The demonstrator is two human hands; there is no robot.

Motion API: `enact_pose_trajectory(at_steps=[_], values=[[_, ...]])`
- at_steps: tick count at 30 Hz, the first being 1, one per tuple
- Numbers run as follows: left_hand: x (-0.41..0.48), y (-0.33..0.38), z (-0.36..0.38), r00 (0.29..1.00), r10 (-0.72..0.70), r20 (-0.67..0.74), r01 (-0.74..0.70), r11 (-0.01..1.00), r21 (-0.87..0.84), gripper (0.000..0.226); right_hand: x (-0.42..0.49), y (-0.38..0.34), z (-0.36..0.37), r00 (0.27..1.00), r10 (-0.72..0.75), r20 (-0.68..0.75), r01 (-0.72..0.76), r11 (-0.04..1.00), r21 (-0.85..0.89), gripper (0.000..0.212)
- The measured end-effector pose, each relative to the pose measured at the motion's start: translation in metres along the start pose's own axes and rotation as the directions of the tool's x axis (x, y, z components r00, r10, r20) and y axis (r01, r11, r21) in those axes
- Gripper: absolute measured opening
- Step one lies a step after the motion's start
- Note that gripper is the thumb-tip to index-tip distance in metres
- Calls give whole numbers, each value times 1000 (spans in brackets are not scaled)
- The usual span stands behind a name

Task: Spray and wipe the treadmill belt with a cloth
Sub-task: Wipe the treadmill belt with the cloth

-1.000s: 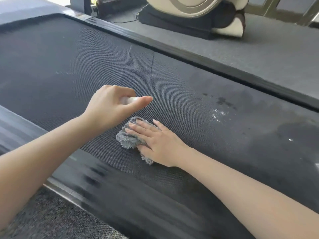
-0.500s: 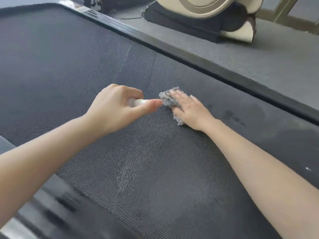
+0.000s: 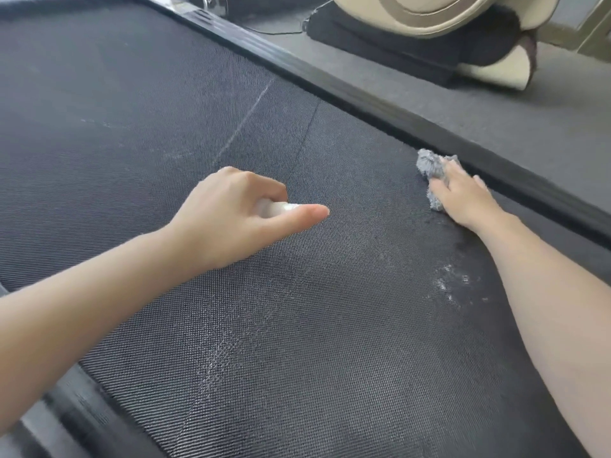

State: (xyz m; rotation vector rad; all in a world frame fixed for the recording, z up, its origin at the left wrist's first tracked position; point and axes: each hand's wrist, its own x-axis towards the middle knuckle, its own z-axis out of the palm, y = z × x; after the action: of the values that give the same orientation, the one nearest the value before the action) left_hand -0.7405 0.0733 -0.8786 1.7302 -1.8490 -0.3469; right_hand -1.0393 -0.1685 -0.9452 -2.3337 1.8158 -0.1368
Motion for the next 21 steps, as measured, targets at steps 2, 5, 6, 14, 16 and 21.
enact_pose_trajectory(at_steps=[2, 5, 6, 14, 16, 21], values=[[1, 1, 0, 1000, -1, -1, 1, 1000, 1, 71, 3, 5, 0, 1000, 17, -9, -17, 1000, -4, 56], [1, 5, -1, 1000, -4, -5, 4, 1000, -5, 70, 8, 2, 4, 999, 32, -3, -32, 999, 15, 56], [1, 7, -1, 1000, -2, -3, 2, 1000, -11, 70, 8, 1, 4, 999, 46, 3, -46, 999, 27, 56], [-8, 24, -1, 996, 64, 64, -61, 997, -38, 76, -53, -41, 13, 998, -42, 43, 36, 991, 126, 57], [-13, 24, -4, 994, 75, 77, -72, 997, -39, 78, -83, -63, 17, 991, -119, 57, 110, 983, 148, 57], [-30, 17, -12, 991, 96, 93, -95, 995, -25, 80, -172, -117, 25, 930, -365, 38, 352, 917, 189, 55]])
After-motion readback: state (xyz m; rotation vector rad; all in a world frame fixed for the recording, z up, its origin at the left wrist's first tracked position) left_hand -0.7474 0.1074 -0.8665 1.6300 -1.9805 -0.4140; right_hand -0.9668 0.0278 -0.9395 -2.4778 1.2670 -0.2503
